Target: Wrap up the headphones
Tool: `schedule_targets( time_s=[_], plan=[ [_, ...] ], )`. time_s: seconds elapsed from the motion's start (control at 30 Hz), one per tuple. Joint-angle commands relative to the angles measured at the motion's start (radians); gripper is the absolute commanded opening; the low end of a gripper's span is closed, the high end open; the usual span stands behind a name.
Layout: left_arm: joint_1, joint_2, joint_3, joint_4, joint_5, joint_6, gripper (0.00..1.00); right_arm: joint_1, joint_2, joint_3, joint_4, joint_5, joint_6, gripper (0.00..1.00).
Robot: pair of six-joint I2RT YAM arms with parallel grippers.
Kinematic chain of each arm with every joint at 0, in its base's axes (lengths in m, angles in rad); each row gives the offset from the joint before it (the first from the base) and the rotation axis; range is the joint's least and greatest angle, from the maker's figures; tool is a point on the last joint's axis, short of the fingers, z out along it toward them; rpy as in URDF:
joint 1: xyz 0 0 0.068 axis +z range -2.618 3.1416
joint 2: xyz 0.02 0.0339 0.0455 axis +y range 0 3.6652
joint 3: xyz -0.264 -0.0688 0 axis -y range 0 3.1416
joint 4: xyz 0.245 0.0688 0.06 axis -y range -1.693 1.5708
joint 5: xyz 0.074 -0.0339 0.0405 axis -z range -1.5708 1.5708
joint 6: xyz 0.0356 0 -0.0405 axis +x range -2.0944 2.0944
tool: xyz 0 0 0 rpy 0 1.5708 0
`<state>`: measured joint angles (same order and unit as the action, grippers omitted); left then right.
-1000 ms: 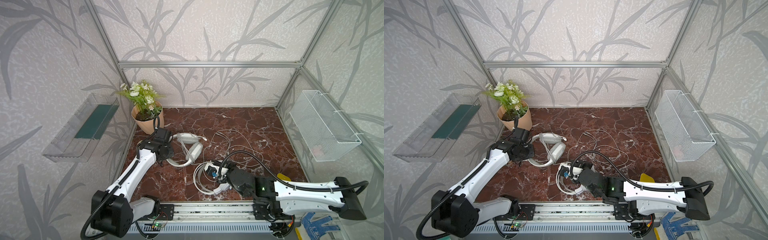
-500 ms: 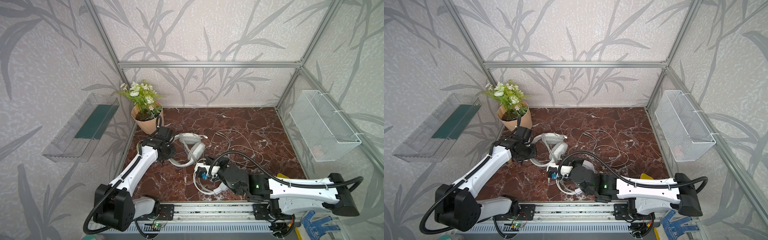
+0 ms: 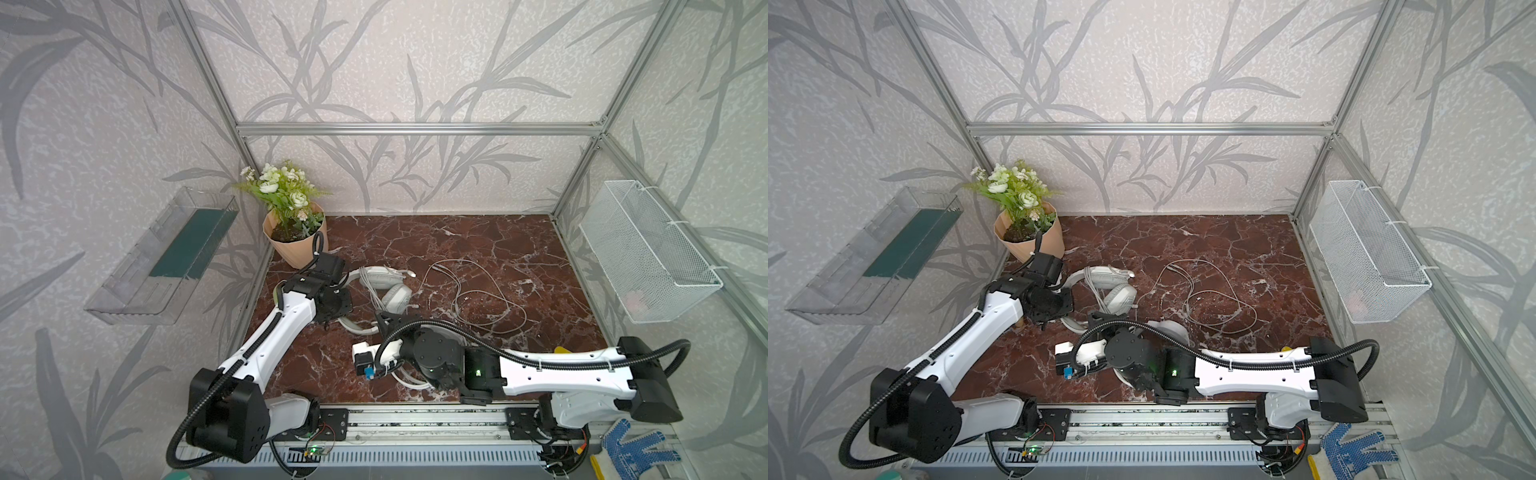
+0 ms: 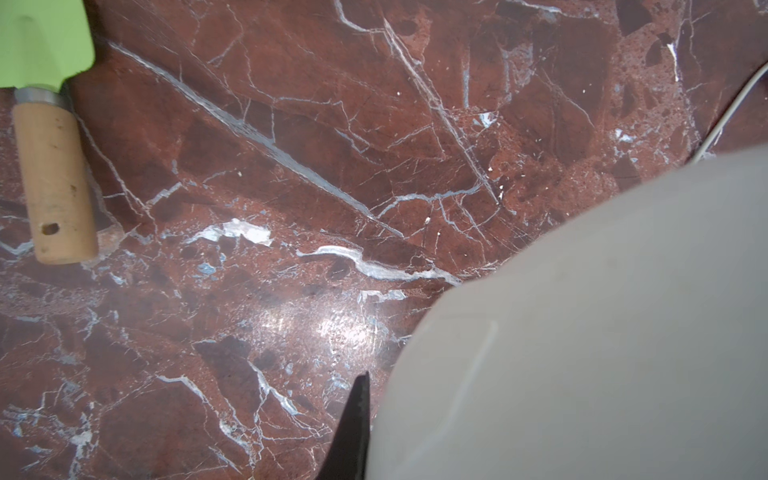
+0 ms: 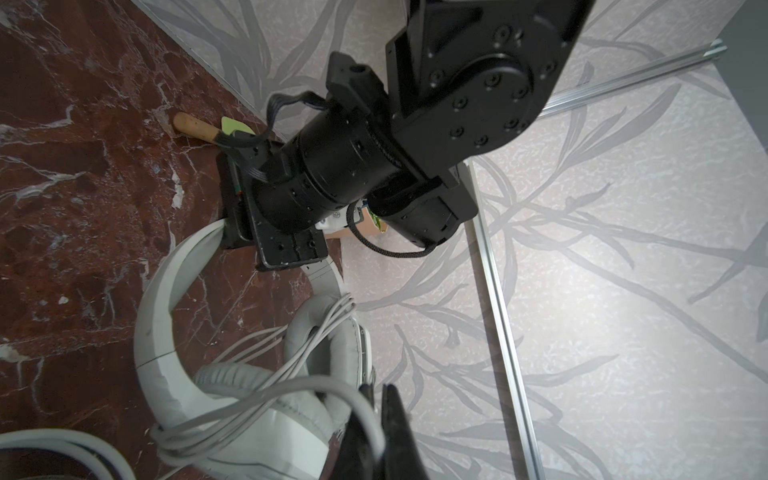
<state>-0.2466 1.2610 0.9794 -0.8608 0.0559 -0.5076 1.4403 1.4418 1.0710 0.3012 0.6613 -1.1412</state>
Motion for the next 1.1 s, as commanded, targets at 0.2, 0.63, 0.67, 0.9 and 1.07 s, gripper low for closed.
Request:
schedule_targets(
  time_s=[0.2,0.63,0.67,0.9,1.07],
  plan=[
    [-0.015,-0.029,0.019,0.028,0.020,-0.009,0.00,-0.033,0.098,0.104,0.235,-0.080,-0.115,0.00],
    [-0.026,-0.020,0.022,0.026,0.024,-0.009,0.00,-0.095,0.101,0.201,0.234,-0.264,-0.013,0.00],
    [-0.026,-0.019,0.023,0.026,0.024,-0.006,0.00,-0.099,0.109,0.204,0.242,-0.264,-0.034,0.00],
    [-0.029,-0.016,0.023,0.022,0.020,-0.006,0.00,-0.135,0.120,0.218,0.253,-0.298,-0.064,0.00],
    [-0.030,-0.014,0.024,0.023,0.022,-0.005,0.00,-0.135,0.107,0.217,0.280,-0.353,-0.067,0.00]
  ],
)
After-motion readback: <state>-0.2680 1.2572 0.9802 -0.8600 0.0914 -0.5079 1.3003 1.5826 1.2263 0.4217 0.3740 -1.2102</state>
